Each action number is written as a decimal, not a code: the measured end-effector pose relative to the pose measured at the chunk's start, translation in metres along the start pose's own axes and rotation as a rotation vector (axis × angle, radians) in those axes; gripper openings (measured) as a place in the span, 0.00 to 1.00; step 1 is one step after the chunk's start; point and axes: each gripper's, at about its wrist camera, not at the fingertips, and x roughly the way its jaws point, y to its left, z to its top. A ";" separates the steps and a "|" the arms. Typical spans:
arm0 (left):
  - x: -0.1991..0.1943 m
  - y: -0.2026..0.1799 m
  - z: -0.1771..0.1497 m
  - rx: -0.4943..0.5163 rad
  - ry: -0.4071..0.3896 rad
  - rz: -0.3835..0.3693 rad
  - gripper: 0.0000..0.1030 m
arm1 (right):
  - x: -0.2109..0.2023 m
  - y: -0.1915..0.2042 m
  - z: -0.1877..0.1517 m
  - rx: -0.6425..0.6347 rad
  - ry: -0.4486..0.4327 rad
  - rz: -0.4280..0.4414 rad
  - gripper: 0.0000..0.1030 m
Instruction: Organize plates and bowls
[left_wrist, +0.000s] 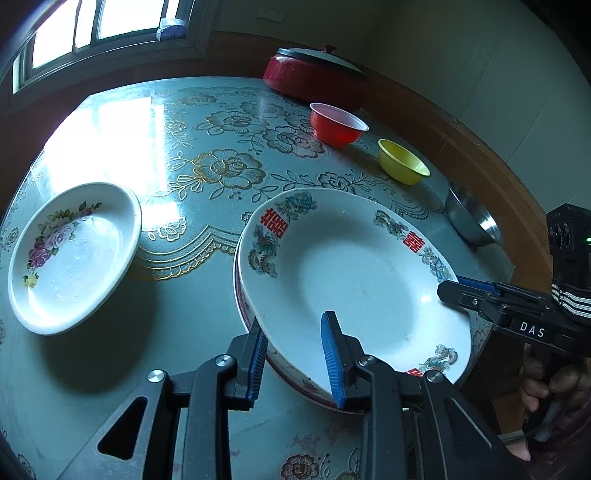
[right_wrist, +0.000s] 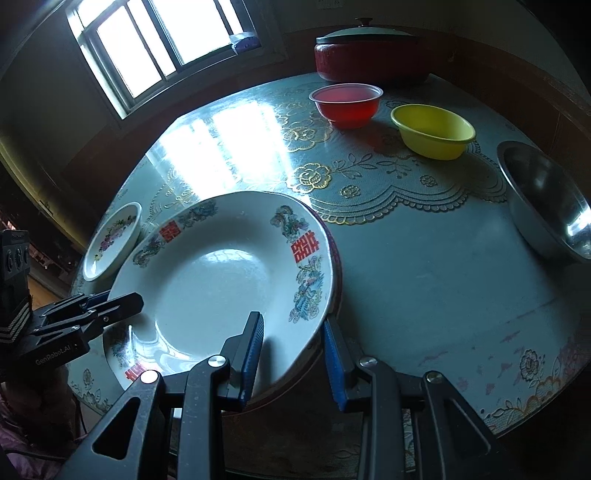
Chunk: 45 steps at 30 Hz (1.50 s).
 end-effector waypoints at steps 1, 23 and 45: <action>0.000 -0.001 -0.001 0.004 0.001 0.005 0.28 | -0.001 -0.001 -0.001 -0.002 -0.002 -0.011 0.32; -0.012 -0.002 -0.011 -0.030 -0.029 0.091 0.26 | -0.005 -0.001 -0.004 -0.098 -0.055 -0.074 0.19; -0.012 -0.007 -0.018 -0.113 -0.046 0.134 0.26 | -0.004 -0.002 -0.008 -0.136 -0.062 -0.018 0.20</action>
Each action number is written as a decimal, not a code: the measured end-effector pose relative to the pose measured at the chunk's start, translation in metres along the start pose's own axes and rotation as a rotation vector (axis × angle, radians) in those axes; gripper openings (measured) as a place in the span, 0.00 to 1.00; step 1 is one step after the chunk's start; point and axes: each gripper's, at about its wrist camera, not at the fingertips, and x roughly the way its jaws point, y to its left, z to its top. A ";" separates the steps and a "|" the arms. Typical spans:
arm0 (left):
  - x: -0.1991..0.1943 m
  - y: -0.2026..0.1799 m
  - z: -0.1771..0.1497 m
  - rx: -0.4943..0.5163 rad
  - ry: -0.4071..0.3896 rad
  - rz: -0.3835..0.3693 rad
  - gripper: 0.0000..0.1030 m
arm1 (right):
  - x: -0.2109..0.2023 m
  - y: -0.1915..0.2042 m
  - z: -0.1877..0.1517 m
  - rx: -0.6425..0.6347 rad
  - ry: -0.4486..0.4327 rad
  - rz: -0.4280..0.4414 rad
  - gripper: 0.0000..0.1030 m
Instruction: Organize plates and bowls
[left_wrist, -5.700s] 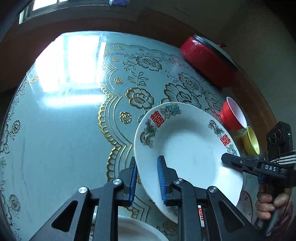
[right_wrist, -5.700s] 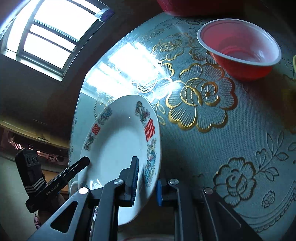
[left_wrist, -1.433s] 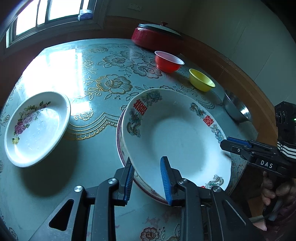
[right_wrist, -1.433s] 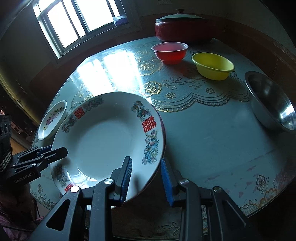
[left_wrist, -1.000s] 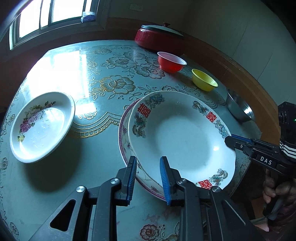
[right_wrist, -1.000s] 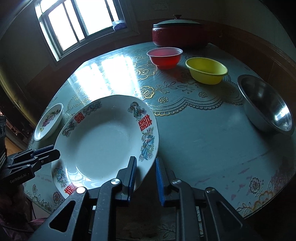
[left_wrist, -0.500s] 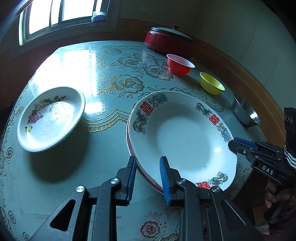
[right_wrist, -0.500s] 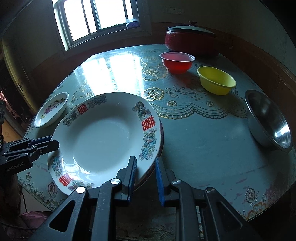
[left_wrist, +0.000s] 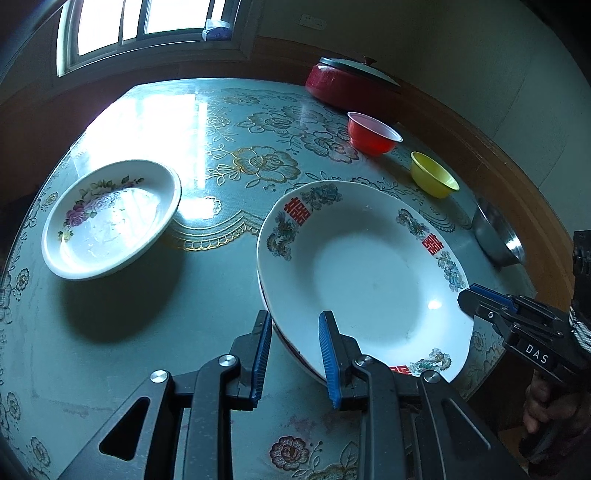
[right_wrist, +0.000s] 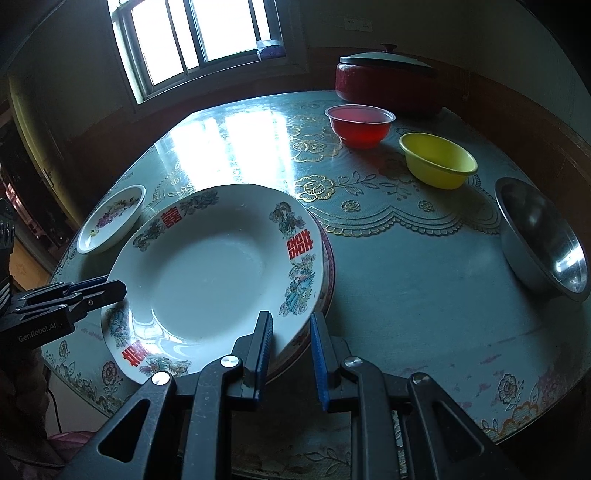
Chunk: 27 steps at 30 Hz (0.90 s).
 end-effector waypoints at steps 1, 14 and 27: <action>-0.001 0.000 -0.001 0.000 -0.003 0.006 0.26 | 0.000 -0.002 0.000 0.019 0.003 0.007 0.20; -0.002 -0.008 -0.006 0.004 -0.033 0.045 0.27 | 0.002 -0.003 -0.004 0.028 -0.018 0.034 0.23; -0.002 -0.001 -0.006 0.101 -0.032 -0.045 0.30 | 0.001 0.013 -0.007 0.097 -0.022 -0.078 0.25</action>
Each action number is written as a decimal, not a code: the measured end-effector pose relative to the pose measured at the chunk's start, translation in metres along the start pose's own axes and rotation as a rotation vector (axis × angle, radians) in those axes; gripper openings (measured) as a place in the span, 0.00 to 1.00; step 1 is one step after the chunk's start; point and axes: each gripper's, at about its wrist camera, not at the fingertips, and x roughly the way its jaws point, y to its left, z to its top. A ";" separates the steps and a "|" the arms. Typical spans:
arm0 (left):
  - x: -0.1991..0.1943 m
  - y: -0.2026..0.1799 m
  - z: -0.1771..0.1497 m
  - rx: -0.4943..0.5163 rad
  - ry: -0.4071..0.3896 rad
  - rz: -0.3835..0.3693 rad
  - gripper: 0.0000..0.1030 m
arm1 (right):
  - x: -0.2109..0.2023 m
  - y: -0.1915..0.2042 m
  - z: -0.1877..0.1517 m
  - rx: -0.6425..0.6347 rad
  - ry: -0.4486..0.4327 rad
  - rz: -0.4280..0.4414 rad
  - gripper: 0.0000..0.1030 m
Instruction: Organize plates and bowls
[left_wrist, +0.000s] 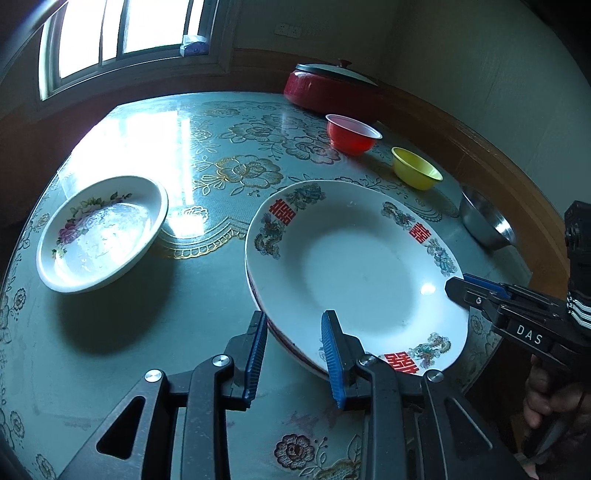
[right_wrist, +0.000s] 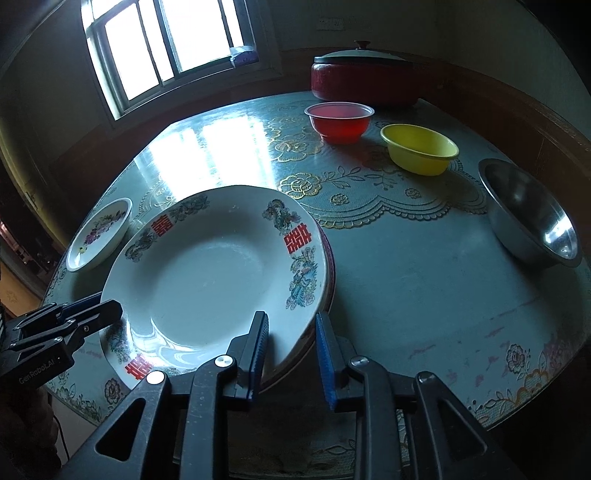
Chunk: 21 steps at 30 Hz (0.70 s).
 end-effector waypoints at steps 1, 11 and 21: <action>-0.001 0.001 0.000 0.010 0.003 -0.012 0.30 | -0.001 0.001 -0.001 0.022 0.003 -0.010 0.25; -0.009 0.026 0.010 0.045 -0.009 -0.075 0.30 | -0.016 0.012 -0.018 0.220 -0.001 -0.052 0.25; 0.001 0.025 0.013 0.188 0.047 -0.203 0.30 | -0.035 0.041 -0.044 0.356 -0.051 -0.098 0.25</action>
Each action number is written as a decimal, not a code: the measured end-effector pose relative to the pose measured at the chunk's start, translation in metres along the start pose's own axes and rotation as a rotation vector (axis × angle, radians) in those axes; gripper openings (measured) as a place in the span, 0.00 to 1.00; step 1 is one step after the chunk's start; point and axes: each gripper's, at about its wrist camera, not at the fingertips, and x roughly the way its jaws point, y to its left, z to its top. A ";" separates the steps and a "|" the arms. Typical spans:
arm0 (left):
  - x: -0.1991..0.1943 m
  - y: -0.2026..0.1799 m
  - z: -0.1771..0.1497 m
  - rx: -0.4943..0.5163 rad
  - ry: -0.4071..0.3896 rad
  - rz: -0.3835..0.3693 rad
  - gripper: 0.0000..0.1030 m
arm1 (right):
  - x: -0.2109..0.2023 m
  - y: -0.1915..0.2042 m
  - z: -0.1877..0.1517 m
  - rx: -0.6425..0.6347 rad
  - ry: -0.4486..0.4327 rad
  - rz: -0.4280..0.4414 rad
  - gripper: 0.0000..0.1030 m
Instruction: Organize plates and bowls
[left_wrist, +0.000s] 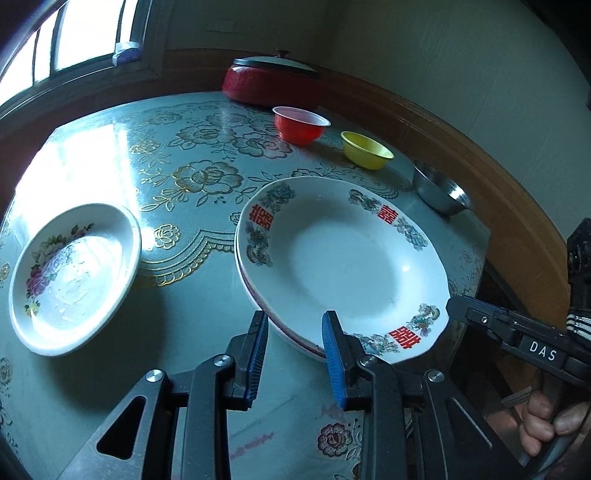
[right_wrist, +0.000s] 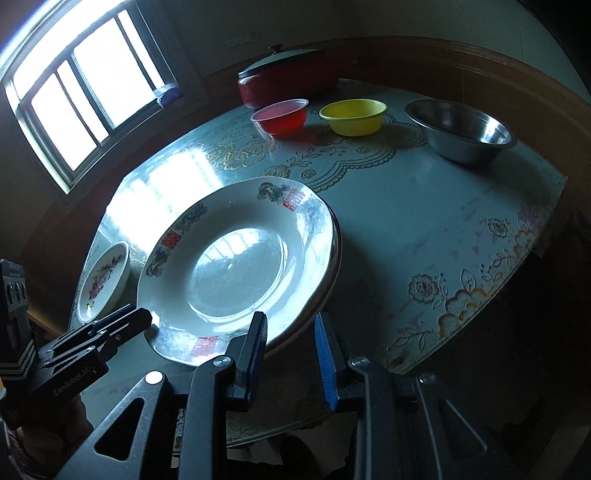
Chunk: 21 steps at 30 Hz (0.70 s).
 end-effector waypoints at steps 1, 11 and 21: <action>0.001 0.000 0.001 0.014 0.003 -0.011 0.30 | 0.000 0.003 -0.003 0.005 -0.012 -0.008 0.25; -0.005 0.005 0.004 0.123 0.005 -0.035 0.30 | -0.001 0.025 -0.015 0.027 -0.071 -0.115 0.25; -0.028 0.012 -0.002 0.098 -0.033 0.028 0.30 | -0.012 0.046 -0.022 -0.025 -0.098 -0.137 0.25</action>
